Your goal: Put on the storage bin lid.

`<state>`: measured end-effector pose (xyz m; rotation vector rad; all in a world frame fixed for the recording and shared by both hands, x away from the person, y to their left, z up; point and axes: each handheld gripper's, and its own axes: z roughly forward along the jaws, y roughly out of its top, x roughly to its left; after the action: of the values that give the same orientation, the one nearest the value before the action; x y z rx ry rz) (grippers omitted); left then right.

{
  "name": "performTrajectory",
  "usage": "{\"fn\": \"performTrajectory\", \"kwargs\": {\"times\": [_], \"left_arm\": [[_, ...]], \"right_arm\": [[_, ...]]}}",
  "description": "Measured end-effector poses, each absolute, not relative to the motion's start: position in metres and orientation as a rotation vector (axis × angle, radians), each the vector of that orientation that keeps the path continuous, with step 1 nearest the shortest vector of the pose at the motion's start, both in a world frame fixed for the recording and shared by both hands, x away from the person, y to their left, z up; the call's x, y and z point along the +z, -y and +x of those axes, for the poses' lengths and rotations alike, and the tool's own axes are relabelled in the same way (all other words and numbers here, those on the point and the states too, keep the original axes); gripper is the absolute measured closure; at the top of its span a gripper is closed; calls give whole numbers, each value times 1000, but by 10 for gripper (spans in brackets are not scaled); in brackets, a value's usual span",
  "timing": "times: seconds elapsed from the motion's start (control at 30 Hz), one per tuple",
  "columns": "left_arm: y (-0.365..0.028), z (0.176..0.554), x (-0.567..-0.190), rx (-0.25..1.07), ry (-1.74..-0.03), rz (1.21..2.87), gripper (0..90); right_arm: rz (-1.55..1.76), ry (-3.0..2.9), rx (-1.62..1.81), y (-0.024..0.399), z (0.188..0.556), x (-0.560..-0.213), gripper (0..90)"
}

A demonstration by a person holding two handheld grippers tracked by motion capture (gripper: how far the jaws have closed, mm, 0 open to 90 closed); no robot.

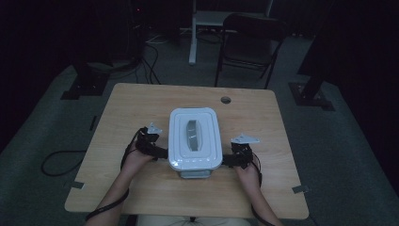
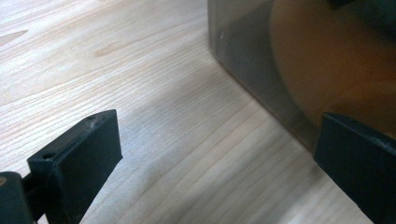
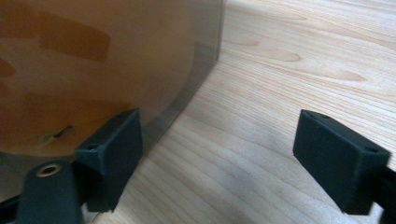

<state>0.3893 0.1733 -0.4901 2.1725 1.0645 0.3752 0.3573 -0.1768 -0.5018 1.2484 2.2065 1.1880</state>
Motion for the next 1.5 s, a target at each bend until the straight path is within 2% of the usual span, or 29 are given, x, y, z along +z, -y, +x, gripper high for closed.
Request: {"fn": "performTrajectory", "kwargs": {"times": [0.17,0.77,1.5], "left_arm": [[-182,386,-488,378,-1045,2119,18],[-182,372,-482,381,-945,2139,18],[-203,353,-485,367,-986,2138,18]], "right_arm": [[1282,-2177,1184,180,362,-501,134],[1321,-2140,1192,191,370,-503,133],[1313,-2093,1189,213,354,-500,134]]}}
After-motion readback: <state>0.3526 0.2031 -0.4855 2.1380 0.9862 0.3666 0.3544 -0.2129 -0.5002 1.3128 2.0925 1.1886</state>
